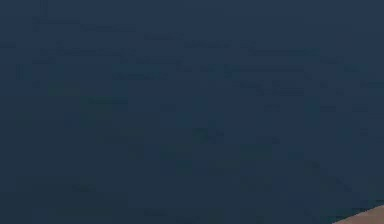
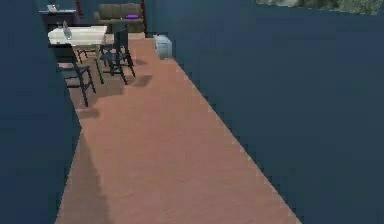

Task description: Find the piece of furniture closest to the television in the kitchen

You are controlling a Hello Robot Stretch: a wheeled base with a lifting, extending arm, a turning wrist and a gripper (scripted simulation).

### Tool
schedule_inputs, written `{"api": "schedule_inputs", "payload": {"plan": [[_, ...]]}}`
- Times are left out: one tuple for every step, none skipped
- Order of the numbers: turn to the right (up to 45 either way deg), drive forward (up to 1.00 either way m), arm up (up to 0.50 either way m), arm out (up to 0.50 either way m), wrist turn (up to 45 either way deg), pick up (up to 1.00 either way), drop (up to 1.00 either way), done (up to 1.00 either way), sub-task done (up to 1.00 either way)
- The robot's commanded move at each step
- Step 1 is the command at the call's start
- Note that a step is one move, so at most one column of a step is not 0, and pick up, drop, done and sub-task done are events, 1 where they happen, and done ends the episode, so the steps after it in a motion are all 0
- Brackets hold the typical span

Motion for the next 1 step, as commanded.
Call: {"api": "schedule_inputs", "payload": {"plan": [[45.0,0.00,0.00,0.00,0.0,0.00,0.00,0.00,0.00]]}}
